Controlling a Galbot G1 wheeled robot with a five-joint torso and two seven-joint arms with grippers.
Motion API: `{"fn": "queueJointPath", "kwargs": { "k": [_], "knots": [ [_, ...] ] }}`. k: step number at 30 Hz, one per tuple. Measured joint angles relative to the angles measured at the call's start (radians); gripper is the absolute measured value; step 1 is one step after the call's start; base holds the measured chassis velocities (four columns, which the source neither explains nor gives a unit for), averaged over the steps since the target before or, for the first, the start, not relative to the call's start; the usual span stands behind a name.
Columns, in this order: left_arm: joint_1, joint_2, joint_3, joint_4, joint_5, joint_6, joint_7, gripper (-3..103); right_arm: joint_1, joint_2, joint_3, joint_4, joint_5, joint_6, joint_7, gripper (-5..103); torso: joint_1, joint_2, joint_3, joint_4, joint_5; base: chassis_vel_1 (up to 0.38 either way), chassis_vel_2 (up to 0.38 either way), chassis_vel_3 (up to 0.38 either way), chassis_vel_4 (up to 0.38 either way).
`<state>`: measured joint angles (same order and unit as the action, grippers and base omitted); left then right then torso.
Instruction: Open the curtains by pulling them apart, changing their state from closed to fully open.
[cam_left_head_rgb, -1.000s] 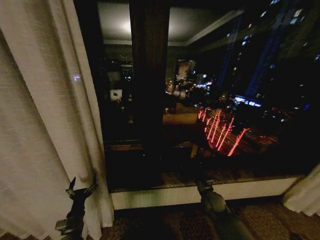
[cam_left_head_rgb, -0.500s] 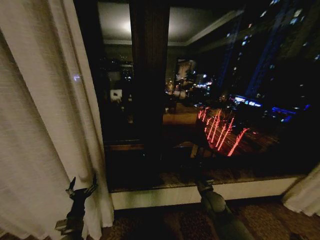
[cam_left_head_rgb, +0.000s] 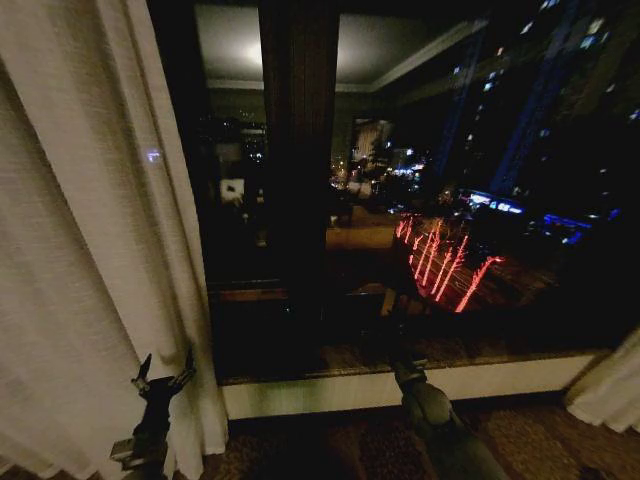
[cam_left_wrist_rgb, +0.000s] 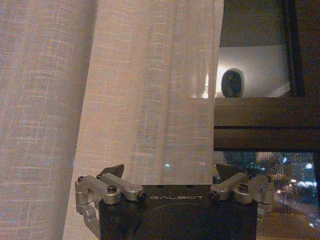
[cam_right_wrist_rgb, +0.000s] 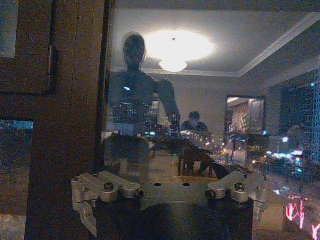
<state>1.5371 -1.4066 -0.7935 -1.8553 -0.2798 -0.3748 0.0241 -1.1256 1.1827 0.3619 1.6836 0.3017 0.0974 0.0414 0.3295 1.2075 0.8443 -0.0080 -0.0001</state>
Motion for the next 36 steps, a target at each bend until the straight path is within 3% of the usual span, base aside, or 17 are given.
{"fn": "queueJointPath", "kwargs": {
  "k": [21,25,26,28,30,31,35,36],
  "knots": [
    [-0.006,0.001,0.009,-0.001,0.000,0.020,-0.004,100,0.000,0.000,0.000,0.000,0.000,0.000,0.000,100,0.000,0.000,0.000,0.0002,0.0000,0.000,0.000,0.000,0.000],
    [-0.045,0.009,0.062,-0.019,-0.005,0.129,-0.037,100,0.000,0.000,0.000,0.000,0.000,0.000,0.000,100,0.000,0.000,0.000,0.0000,0.0000,0.000,0.000,0.000,0.000],
    [-0.045,0.009,0.062,-0.019,-0.005,0.129,-0.037,100,0.000,0.000,0.000,0.000,0.000,0.000,0.000,100,0.000,0.000,0.000,0.0000,0.0000,0.000,0.000,0.000,0.000],
    [-0.074,0.015,0.101,-0.032,-0.008,0.211,-0.062,100,0.000,0.000,0.000,0.000,0.000,0.000,0.000,100,0.000,0.000,0.000,0.0000,0.0000,0.000,0.000,0.000,0.000],
    [-0.095,0.019,0.130,-0.042,-0.011,0.271,-0.080,100,0.000,0.000,0.000,0.000,0.000,0.000,0.000,100,0.000,0.000,0.000,-0.0001,0.0000,0.000,0.000,0.000,0.000],
    [-0.095,0.019,0.130,-0.042,-0.011,0.271,-0.080,100,0.000,0.000,0.000,0.000,0.000,0.000,0.000,100,0.000,0.000,0.000,-0.0001,0.0000,0.000,0.000,0.000,0.000],
    [-0.141,0.029,0.193,-0.063,-0.016,0.402,-0.120,100,0.000,0.000,0.000,0.000,0.000,0.000,0.000,100,0.000,0.000,0.000,-0.0001,0.0001,0.000,0.000,0.000,0.000],
    [-0.141,0.029,0.193,-0.063,-0.016,0.402,-0.120,100,0.000,0.000,0.000,0.000,0.000,0.000,0.000,100,0.000,0.000,0.000,-0.0001,0.0001,0.000,0.000,0.000,0.000]
  ]
}}
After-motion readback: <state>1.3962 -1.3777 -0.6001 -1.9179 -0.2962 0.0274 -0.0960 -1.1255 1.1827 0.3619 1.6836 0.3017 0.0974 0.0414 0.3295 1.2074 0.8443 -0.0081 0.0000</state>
